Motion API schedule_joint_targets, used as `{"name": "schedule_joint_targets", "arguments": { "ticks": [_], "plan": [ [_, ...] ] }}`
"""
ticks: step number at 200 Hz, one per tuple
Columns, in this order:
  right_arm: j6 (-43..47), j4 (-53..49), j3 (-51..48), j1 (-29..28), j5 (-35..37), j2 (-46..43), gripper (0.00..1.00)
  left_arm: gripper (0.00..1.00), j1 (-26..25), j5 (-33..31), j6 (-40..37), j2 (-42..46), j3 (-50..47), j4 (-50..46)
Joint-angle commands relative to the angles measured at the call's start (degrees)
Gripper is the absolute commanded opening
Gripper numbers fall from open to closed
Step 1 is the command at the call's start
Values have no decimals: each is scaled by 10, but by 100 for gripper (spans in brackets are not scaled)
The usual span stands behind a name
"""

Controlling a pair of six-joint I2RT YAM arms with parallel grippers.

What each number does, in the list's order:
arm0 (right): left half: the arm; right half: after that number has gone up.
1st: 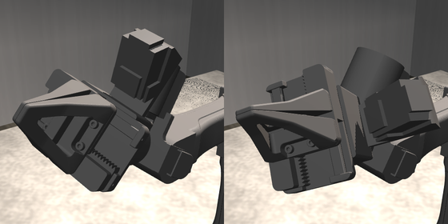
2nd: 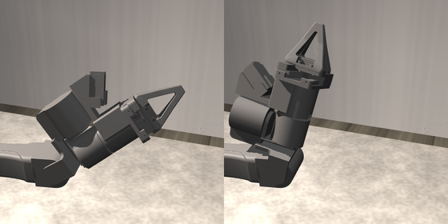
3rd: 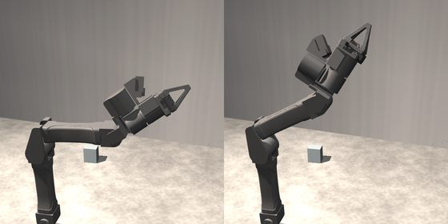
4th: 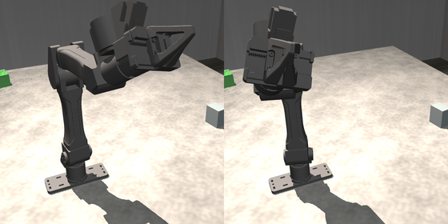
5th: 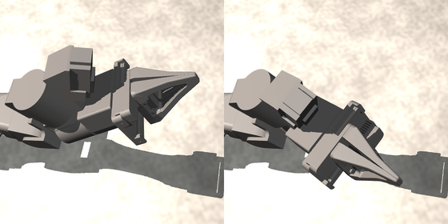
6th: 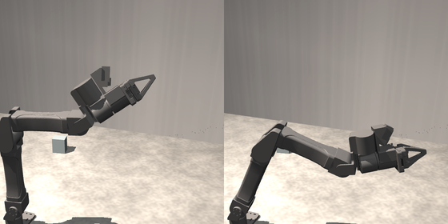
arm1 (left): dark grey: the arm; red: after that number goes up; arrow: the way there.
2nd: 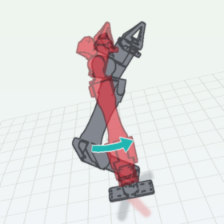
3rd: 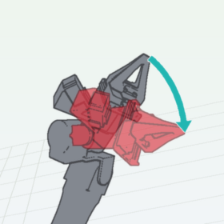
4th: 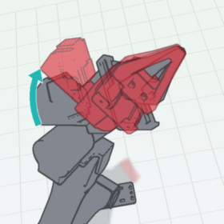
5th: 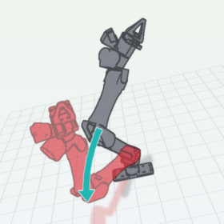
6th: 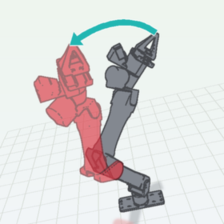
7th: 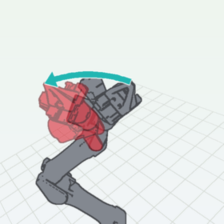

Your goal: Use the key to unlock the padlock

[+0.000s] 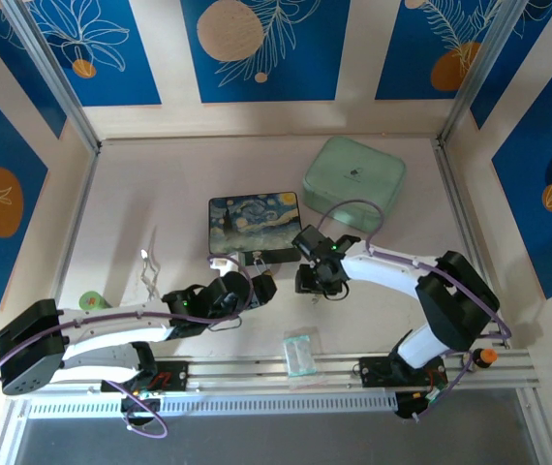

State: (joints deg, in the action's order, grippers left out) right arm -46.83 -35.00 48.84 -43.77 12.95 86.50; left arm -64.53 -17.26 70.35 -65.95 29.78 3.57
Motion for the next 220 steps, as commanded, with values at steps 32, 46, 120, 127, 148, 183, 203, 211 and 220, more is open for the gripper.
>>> {"name": "schedule_joint_targets", "arguments": {
  "ticks": [32, 46, 120, 127, 148, 183, 203, 211, 220],
  "plan": [
    [-51, -20, -22, -23, 6, 1, 46, 63, -4, -14, -13, 1, 14, -16],
    [-54, -12, -21, -33, 7, 14, 46, 63, -4, -11, -12, 1, 13, -15],
    [-72, -60, -9, -66, 58, 50, 36, 63, -4, -16, -6, 10, 4, -18],
    [-69, -50, -18, -63, 52, 46, 34, 63, -5, -16, -5, 10, 3, -17],
    [-57, -17, -37, -53, 34, 34, 28, 63, -5, -17, -5, 8, 3, -16],
    [-42, -6, -44, -42, 29, 25, 23, 63, -5, -17, -6, 7, 5, -16],
    [-32, 8, -54, -35, 15, 22, 20, 63, -4, -17, -6, 7, 4, -16],
    [-28, 13, -58, -32, 13, 20, 18, 63, -5, -18, -5, 7, 4, -16],
    [-25, 19, -65, -28, 9, 18, 17, 63, -5, -18, -5, 7, 3, -17]
  ]
}}
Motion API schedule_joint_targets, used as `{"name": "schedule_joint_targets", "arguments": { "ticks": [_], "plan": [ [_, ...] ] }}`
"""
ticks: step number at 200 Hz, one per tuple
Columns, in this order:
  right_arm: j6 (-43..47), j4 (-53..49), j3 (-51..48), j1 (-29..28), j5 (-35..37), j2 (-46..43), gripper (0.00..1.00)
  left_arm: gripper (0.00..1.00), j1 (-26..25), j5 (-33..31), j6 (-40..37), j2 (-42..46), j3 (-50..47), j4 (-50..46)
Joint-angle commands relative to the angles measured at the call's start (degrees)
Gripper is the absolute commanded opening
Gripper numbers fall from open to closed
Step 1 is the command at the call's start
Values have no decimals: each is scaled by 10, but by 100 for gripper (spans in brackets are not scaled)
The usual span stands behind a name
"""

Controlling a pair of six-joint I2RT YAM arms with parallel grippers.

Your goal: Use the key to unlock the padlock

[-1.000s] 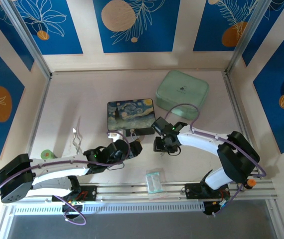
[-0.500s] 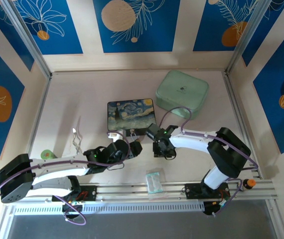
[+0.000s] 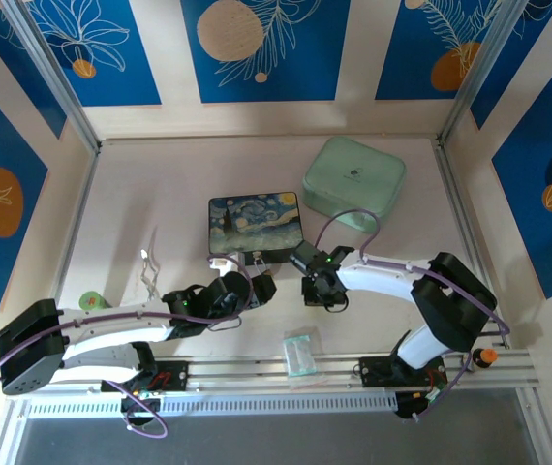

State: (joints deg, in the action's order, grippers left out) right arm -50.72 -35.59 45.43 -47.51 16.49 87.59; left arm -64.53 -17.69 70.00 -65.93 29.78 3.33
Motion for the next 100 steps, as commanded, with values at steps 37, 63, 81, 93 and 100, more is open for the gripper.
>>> {"name": "schedule_joint_targets", "arguments": {
  "ticks": [37, 63, 81, 93, 100],
  "plan": [
    [51, 53, -58, 32, -46, -17, 10, 63, -5, -15, -3, 8, 4, -18],
    [96, 64, -70, 45, -63, -49, 1, 63, -5, -23, -11, 6, 10, -22],
    [137, 69, -80, 57, -86, -84, 0, 63, -4, -31, -26, 4, 16, -29],
    [166, 71, -85, 69, -109, -107, 0, 62, -4, -31, -52, 1, 16, -21],
    [180, 68, -87, 75, -121, -119, 0, 62, -4, -28, -67, 1, 17, -14]
  ]
}}
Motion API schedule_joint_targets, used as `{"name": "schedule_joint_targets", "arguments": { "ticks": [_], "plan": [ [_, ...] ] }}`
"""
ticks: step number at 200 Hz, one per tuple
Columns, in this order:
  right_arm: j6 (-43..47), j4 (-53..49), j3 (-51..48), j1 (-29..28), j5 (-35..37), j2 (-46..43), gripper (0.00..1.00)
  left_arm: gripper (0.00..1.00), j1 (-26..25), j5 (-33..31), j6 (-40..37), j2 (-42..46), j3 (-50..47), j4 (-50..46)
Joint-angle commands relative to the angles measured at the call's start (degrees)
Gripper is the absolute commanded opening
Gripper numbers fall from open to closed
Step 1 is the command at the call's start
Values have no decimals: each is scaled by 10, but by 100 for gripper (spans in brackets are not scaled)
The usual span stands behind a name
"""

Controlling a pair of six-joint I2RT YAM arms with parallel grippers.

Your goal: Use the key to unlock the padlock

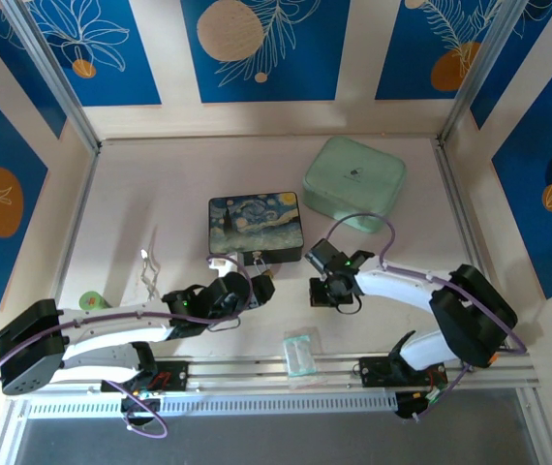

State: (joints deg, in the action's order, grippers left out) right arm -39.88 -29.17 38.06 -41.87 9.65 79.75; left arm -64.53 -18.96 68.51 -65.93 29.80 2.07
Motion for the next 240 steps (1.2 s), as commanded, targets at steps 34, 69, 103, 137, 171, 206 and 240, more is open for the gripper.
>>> {"name": "schedule_joint_targets", "arguments": {
  "ticks": [34, 69, 103, 137, 171, 206, 240],
  "plan": [
    [133, 11, -18, 38, -153, -90, 0, 61, -3, -9, -116, 6, 16, 24],
    [143, 34, -18, 39, -236, -116, 0, 61, 1, 3, -98, 15, 1, 44],
    [129, 58, -5, 31, -269, -132, 0, 67, 8, 41, 73, 15, -42, 107],
    [70, 143, -4, 4, -277, -160, 0, 80, 7, 46, 290, -7, -133, 338],
    [44, 205, 11, -27, -266, -154, 0, 87, 6, 21, 361, 5, -135, 371],
    [40, 236, 24, -57, -255, -128, 0, 88, 5, -7, 399, 35, -140, 380],
    [30, 267, 31, -84, -231, -124, 0, 91, 5, 14, 433, 38, -140, 379]
  ]
}}
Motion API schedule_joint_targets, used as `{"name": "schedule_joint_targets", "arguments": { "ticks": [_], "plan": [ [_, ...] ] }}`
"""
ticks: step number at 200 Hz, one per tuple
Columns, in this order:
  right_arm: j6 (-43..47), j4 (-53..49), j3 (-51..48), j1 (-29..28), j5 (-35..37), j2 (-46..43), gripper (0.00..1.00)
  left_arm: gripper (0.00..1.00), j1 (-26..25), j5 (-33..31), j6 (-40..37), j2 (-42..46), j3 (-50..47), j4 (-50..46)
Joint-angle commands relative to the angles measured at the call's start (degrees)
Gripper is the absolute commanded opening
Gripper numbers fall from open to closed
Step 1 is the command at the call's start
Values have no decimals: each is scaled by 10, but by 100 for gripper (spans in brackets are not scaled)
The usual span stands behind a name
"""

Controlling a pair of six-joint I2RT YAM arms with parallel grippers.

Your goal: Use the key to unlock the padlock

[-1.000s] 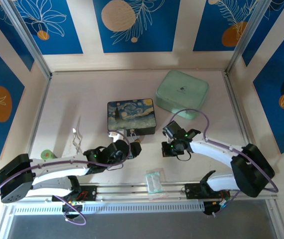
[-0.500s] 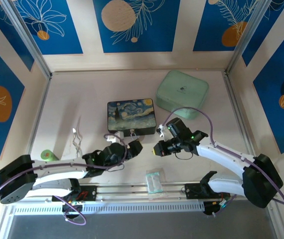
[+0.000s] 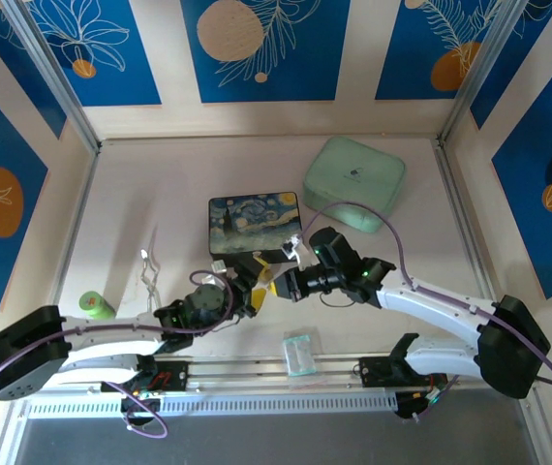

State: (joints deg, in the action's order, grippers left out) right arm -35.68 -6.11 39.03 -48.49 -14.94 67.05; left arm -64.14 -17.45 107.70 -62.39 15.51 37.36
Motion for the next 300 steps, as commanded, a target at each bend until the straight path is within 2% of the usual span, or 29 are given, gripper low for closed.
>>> {"name": "schedule_joint_targets", "arguments": {
  "ticks": [1, 60, 132, 192, 230, 300],
  "plan": [
    [-12, 38, 22, -19, 15, 3, 0, 91, 2, 0, 41, 2, 3, 27],
    [-27, 83, 14, -39, 20, 22, 0, 87, 1, 14, 43, -4, 9, 59],
    [-25, 59, 5, -36, 22, 7, 0, 39, 1, -10, 42, 32, 3, -10],
    [-27, 57, -8, -26, 23, -4, 0, 9, 1, -4, 31, 32, 9, -36],
    [-28, 56, -16, -16, 19, -10, 0, 0, 1, -7, 22, 37, 13, -52],
    [-26, 51, -26, -1, 14, -27, 0, 0, 1, -18, 12, 50, 15, -85]
  ]
}}
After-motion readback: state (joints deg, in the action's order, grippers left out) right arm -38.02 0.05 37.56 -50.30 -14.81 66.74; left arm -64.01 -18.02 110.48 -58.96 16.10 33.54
